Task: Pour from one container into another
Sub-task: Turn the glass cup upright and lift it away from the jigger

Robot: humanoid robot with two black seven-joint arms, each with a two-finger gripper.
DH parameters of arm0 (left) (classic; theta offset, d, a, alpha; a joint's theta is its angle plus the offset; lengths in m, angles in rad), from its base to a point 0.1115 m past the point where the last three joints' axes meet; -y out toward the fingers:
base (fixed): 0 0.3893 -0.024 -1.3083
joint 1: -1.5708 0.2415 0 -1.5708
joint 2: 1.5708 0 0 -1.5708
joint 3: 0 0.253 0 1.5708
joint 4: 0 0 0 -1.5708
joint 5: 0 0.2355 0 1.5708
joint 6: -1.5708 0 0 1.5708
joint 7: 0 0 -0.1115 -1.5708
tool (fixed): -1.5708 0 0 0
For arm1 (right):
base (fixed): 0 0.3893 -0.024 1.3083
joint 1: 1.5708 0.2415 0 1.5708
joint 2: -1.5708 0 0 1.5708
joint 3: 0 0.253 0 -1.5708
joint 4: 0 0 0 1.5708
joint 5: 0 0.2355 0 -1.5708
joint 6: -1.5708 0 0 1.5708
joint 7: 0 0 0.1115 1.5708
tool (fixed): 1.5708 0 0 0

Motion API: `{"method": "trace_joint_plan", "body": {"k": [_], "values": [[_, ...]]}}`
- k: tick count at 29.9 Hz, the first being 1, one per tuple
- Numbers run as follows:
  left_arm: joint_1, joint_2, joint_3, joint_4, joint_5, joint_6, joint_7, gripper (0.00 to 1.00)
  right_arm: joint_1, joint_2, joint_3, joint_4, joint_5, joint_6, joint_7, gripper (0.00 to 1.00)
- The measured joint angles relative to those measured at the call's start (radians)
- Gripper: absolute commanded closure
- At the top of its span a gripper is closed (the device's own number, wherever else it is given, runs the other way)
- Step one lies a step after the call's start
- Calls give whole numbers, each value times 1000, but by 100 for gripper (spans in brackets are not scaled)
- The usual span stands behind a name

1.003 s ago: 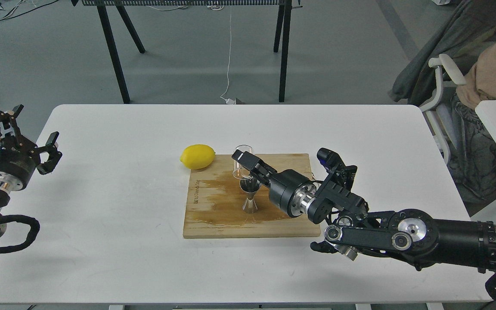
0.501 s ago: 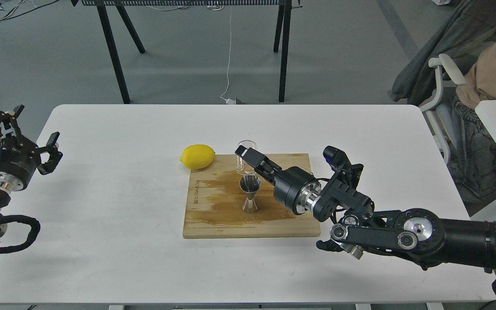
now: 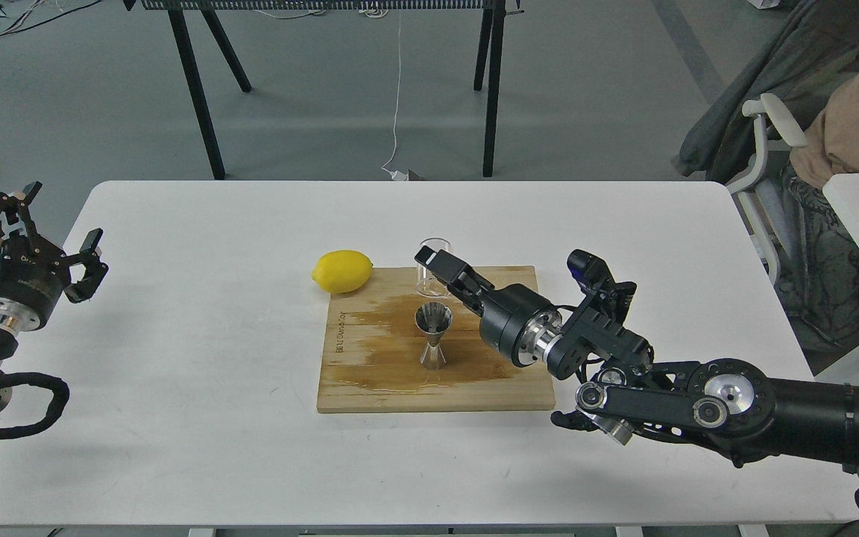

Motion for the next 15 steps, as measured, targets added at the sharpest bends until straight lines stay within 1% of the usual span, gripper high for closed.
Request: {"method": "trace_joint_plan", "body": {"k": [6,11,15], "values": [[0,0,1,0,0,0,0,3,-114,8,190,12,26,0,-8,63],[0,-1,1,0,0,0,0,3,-203,21,369,50,152,0,-7,63],[0,-1,1,0,0,0,0,3,-299,61,585,68,259,0,-6,63]]}}
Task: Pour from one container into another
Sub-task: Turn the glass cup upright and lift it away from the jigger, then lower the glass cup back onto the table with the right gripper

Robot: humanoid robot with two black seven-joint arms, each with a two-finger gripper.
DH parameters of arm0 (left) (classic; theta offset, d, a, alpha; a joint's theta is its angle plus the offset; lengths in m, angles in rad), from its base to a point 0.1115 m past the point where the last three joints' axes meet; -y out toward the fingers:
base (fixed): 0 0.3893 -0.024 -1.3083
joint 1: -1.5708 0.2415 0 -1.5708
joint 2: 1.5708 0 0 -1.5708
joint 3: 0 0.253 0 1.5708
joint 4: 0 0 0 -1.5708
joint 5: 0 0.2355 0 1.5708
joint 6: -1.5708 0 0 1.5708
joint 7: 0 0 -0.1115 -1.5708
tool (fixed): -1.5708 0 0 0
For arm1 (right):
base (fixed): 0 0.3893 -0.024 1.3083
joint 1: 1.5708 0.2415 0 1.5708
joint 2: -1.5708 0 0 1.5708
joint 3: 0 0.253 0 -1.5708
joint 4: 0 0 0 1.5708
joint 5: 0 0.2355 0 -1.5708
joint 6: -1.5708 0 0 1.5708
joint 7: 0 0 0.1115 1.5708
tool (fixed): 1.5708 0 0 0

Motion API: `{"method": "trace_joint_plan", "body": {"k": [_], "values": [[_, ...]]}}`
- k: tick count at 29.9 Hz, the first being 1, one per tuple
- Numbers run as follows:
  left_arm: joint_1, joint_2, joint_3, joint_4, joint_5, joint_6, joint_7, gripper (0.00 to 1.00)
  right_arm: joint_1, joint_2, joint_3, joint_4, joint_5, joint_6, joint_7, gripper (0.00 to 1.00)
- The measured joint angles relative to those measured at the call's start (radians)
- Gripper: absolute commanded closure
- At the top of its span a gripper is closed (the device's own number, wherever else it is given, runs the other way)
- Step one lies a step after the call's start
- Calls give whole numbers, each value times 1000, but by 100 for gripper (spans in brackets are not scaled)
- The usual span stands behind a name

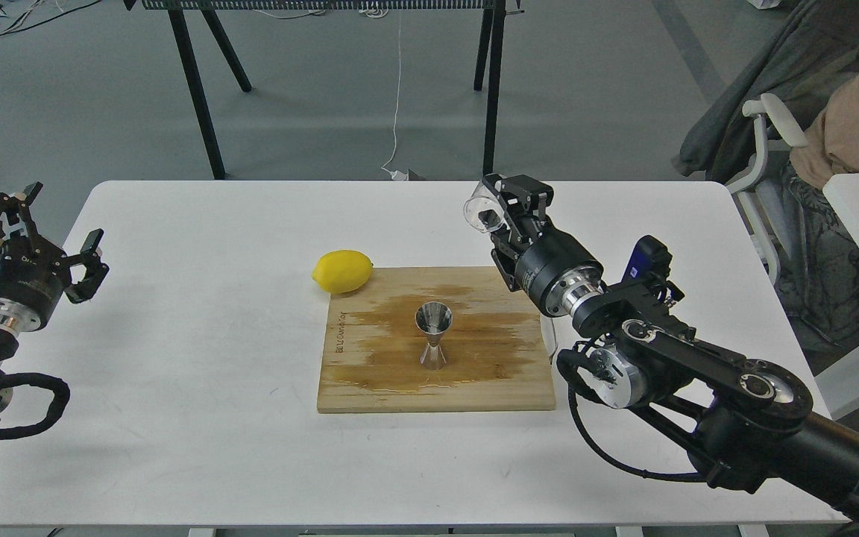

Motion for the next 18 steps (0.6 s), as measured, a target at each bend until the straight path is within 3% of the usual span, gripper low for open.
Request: {"method": "trace_joint_plan", "body": {"k": [8,18], "values": [[0,0,0,0,0,0,0,3,-147,40,417,3,307,0,-9,64],[-1,-11,0,0,0,0,0,3,-256,62,736,-42,659,0,-16,65]]}}
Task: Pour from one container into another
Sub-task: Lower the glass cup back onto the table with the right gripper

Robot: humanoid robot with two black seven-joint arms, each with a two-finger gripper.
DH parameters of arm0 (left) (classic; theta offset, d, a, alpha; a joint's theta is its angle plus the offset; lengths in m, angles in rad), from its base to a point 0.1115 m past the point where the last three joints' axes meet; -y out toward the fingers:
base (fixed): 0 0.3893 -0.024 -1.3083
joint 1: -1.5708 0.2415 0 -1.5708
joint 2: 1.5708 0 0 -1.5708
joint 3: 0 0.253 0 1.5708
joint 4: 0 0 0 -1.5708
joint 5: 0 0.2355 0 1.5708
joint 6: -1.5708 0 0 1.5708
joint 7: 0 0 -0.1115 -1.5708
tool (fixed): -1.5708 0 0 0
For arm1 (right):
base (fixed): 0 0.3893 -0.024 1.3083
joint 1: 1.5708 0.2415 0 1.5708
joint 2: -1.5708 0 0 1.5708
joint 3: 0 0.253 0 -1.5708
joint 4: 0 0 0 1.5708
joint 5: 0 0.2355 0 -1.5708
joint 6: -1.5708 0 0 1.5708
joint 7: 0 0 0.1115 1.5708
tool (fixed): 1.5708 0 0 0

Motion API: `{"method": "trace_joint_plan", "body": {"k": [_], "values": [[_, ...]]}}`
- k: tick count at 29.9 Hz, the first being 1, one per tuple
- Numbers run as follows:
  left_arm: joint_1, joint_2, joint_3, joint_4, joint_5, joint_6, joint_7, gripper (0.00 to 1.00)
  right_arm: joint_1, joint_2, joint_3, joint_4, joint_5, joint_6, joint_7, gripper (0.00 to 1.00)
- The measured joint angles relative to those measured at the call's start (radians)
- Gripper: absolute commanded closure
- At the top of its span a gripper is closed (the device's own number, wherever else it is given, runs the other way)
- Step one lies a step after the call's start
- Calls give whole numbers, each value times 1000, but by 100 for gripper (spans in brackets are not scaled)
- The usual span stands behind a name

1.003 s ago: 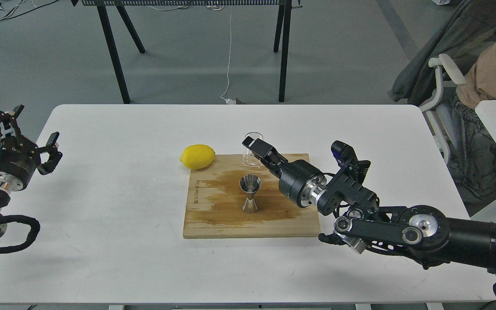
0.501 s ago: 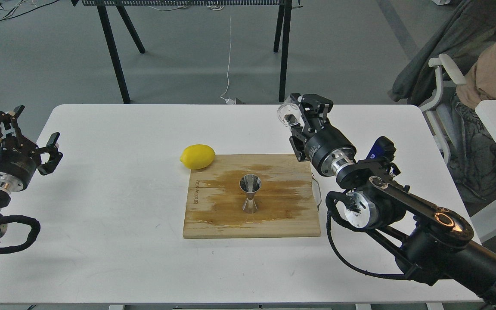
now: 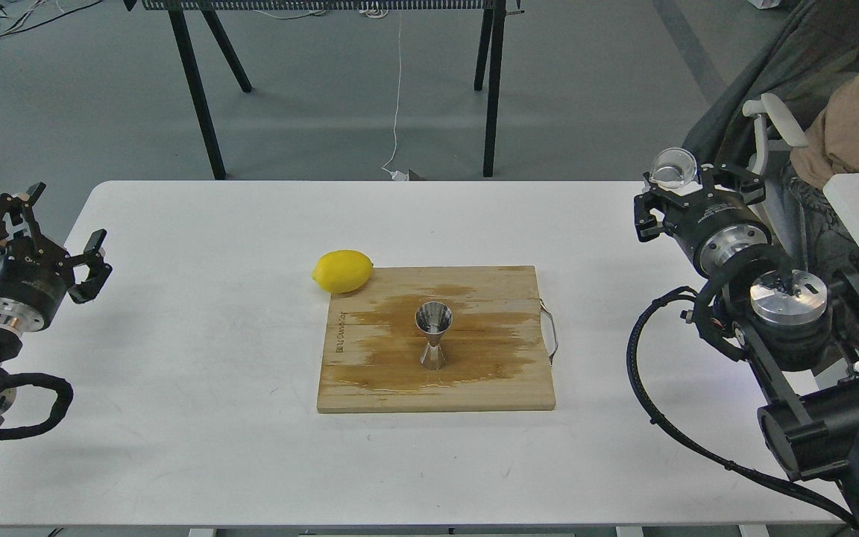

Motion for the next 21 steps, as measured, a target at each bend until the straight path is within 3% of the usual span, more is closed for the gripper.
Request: {"method": "trace_joint_plan", "body": {"k": [6,21], "values": [[0,-4,0,0,0,0,0,3,-49,55,100,-92,77,0,-1,65],[1,-3,0,0,0,0,0,3,-27,86,97,-396,129,0,-7,65]]}}
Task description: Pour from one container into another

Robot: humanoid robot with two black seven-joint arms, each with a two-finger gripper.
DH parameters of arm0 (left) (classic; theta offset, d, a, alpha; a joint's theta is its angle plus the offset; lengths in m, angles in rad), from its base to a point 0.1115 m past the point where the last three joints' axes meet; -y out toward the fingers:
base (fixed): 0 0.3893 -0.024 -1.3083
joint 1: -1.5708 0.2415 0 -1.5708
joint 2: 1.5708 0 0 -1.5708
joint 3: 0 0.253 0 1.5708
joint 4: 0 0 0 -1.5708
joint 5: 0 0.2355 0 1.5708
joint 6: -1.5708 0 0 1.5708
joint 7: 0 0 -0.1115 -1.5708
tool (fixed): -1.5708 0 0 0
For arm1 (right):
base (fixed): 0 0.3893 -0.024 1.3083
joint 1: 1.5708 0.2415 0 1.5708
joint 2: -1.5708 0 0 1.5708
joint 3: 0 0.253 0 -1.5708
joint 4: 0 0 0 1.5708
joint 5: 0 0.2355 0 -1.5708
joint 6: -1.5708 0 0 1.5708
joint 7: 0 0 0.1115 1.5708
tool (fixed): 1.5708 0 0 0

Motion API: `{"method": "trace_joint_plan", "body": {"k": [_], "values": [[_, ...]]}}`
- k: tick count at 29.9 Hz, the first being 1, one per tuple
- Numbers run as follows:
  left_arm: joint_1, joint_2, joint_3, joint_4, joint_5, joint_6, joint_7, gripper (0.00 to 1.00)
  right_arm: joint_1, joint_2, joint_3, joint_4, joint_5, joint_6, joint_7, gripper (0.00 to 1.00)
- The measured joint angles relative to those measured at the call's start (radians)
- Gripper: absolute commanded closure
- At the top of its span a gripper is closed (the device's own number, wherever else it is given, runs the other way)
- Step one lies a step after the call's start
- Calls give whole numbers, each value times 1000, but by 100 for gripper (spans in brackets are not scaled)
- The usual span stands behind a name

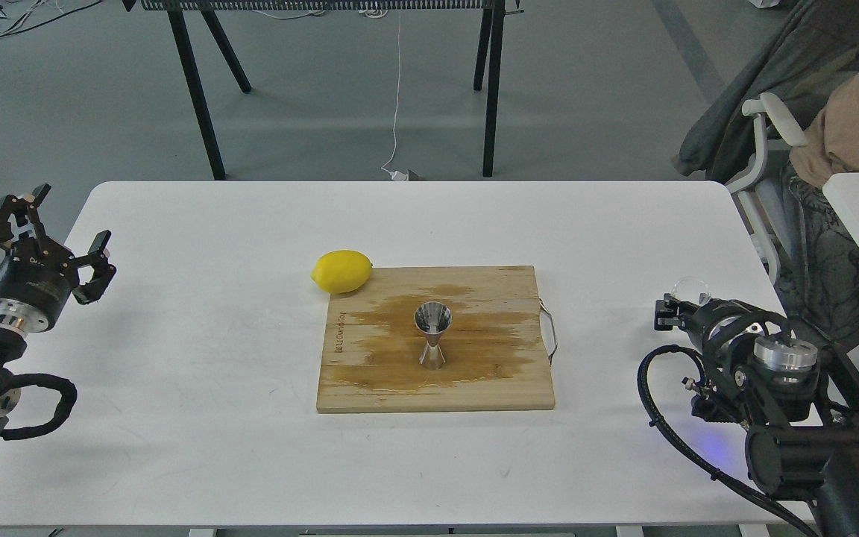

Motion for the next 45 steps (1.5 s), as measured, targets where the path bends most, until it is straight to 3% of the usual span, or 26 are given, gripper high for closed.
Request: {"method": "trace_joint_plan", "body": {"k": [16,25,39,45], "values": [[-1,0,0,0,0,0,0,3,2,29,-70,-9,-1,0,-16,61],[-1,2,0,0,0,0,0,3,3,38,-74,-9,-1,0,-16,47],[-1,2,0,0,0,0,0,3,5,37,-72,-6,0,0,-17,43],[-1,2,0,0,0,0,0,3,1,36,-72,-2,0,0,-17,28]]}}
